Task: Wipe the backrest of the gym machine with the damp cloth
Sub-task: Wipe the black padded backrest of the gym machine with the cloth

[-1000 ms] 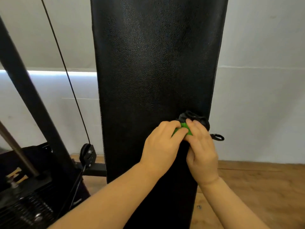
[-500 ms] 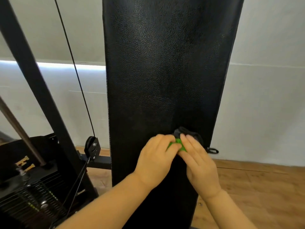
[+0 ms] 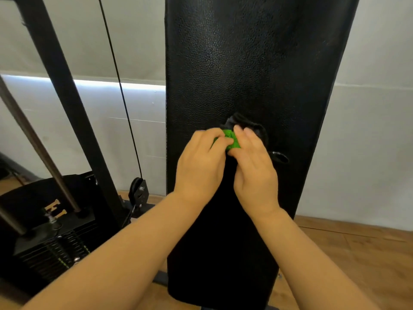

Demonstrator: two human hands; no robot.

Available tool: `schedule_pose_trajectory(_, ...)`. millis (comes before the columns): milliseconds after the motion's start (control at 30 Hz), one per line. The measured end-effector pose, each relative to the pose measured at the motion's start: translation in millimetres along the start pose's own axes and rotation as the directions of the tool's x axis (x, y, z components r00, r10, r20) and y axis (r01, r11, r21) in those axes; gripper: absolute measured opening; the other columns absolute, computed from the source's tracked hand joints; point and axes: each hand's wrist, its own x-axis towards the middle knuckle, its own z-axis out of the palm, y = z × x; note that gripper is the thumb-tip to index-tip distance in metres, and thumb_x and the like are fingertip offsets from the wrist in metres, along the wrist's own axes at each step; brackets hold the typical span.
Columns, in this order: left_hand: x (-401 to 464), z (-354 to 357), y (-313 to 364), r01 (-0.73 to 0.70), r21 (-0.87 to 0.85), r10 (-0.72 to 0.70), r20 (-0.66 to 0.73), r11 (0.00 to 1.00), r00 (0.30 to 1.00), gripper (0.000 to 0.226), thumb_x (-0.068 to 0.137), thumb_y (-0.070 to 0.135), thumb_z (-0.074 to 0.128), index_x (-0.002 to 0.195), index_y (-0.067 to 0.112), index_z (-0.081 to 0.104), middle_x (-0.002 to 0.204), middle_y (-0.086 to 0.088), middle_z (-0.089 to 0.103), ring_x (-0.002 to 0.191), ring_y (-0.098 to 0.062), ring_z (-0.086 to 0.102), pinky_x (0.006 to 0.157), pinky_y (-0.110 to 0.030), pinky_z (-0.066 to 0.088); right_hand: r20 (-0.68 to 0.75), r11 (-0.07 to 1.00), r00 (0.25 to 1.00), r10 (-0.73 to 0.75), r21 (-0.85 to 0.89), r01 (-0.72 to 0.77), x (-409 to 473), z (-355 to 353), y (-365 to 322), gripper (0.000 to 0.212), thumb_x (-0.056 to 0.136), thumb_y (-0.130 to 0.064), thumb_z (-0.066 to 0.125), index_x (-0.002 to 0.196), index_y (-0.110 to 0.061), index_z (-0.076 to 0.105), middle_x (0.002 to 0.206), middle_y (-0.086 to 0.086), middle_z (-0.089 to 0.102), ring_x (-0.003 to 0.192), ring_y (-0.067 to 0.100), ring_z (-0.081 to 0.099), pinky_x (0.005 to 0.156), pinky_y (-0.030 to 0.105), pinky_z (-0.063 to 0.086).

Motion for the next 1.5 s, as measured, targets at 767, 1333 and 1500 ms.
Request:
schedule_pose_trajectory(767, -40, -30, -60, 0.191, 0.031, -0.193, 0.091, 0.981, 0.977, 0.022, 0.08, 0.003, 0.052, 0.098, 0.004, 0.065, 0.102, -0.014, 0.062, 0.092, -0.023, 0.049, 0.078, -0.031, 0.042, 0.073, 0.961, 0.959, -0.275, 0.04, 0.272, 4, 53, -39, 0.032, 0.096, -0.003, 0.037, 0.11, 0.0, 0.065, 0.131, 0.017, 0.056, 0.122, 0.029, 0.052, 0.104, 0.04, 0.04)
schedule_pose_trajectory(1333, -83, -24, -57, 0.232, 0.064, -0.236, 0.075, 0.971, 0.969, 0.02, 0.086, 0.008, 0.048, 0.098, 0.005, 0.063, 0.104, -0.012, 0.061, 0.094, -0.023, 0.052, 0.074, -0.025, 0.047, 0.026, 0.979, 0.983, -0.184, 0.09, 0.181, -39, 75, -57, 0.027, 0.098, -0.004, 0.037, 0.108, 0.0, 0.062, 0.127, 0.015, 0.059, 0.125, 0.025, 0.045, 0.108, 0.039, 0.036)
schedule_pose_trajectory(1500, -128, -17, -44, 0.28, 0.097, -0.291, 0.127, 0.955, 0.948, 0.023, 0.084, 0.01, 0.048, 0.095, 0.003, 0.067, 0.102, -0.014, 0.063, 0.095, -0.019, 0.048, 0.081, -0.024, 0.04, 0.084, 0.983, 0.982, -0.171, 0.087, 0.164, -95, 79, -56, 0.025, 0.102, -0.011, 0.033, 0.121, -0.007, 0.048, 0.134, 0.01, 0.049, 0.128, 0.023, 0.042, 0.11, 0.038, 0.034)
